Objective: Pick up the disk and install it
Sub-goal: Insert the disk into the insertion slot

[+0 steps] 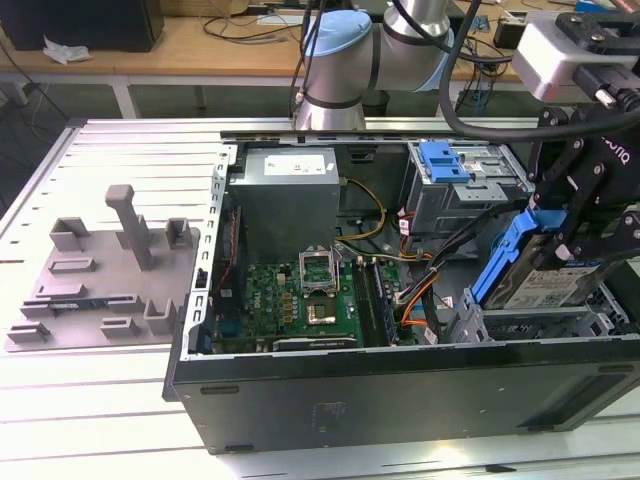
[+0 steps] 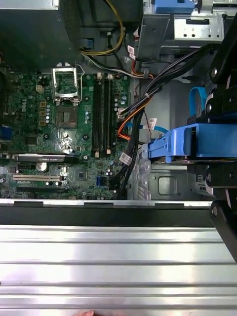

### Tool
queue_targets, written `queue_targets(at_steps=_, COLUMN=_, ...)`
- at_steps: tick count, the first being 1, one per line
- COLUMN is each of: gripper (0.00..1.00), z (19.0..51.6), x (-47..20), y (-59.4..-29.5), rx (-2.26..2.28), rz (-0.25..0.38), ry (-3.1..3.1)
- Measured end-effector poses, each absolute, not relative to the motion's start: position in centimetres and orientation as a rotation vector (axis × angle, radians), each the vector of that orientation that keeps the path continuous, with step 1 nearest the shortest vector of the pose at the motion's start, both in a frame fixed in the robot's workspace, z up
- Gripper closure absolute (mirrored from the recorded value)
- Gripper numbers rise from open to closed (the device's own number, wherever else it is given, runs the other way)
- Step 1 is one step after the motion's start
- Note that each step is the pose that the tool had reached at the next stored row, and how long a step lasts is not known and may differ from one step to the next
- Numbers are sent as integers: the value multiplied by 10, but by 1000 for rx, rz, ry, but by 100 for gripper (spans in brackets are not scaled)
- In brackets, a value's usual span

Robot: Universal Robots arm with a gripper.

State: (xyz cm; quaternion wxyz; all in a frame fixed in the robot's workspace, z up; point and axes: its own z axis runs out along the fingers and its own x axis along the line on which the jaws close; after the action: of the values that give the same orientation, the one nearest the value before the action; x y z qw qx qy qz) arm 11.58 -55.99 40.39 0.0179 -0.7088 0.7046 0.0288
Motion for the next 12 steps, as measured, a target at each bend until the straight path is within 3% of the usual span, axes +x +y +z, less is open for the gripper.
queue_targets(at_steps=8, gripper=63, z=403, x=116, y=-560, rx=-2202, rz=89, ry=2188)
queue_targets(at_steps=10, gripper=56, z=403, x=116, y=-560, rx=-2202, rz=89, ry=2188)
queue_targets(at_steps=12, gripper=56, z=403, x=116, y=-560, rx=-2202, rz=89, ry=2188)
